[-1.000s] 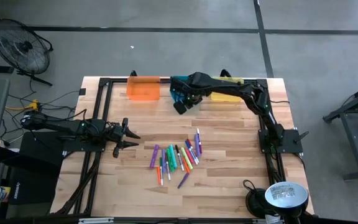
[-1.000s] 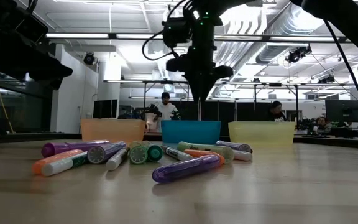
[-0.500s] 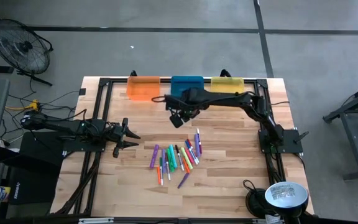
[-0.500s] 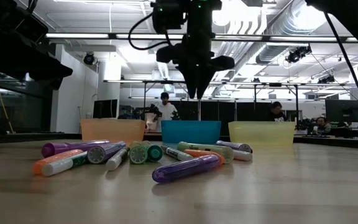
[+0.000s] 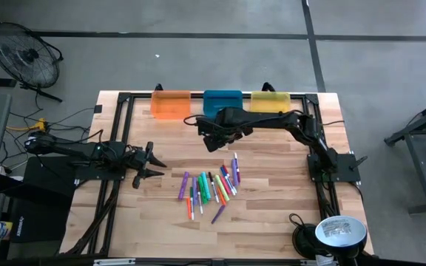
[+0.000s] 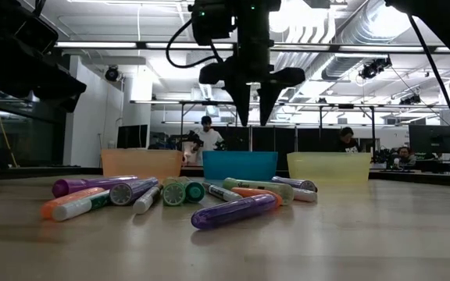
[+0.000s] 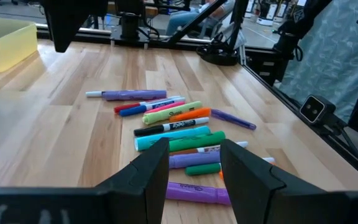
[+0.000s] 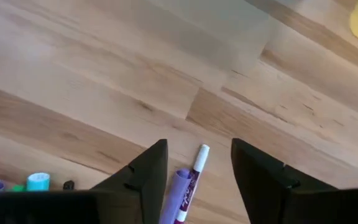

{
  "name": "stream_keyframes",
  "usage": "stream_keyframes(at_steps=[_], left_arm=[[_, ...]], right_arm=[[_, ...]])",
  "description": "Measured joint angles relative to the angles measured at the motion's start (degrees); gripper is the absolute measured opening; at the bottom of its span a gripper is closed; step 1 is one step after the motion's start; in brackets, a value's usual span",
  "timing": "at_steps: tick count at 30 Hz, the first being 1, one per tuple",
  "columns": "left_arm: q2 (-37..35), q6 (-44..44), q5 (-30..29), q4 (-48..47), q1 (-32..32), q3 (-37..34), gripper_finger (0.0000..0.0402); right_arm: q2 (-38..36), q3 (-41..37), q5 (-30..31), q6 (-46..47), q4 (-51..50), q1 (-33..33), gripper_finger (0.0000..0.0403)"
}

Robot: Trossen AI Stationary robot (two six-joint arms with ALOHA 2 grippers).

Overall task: Pick & Place Markers
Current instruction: Put the violet marker into the yellow bin

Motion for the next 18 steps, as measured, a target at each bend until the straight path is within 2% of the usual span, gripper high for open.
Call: stream_keyframes(at_steps=[9,15,18], left_arm=[[0.00,-0.01,-0.10,0.00,0.00,0.00,0.0140],[-0.02,0.00,-0.13,0.00,0.00,0.00,0.0140],[-0.02,0.00,-0.13,0.02,0.00,0.00,0.0140]], right_arm=[[0.00,-0.18,0.89,3.29,-3.73,-0.19,0.0170],[0.00,-8.35,-7.01,4.59,2.80,-0.31,0.0170],[0.00,-12.24,-8.34,4.99,6.74,-0.15,0.0170]])
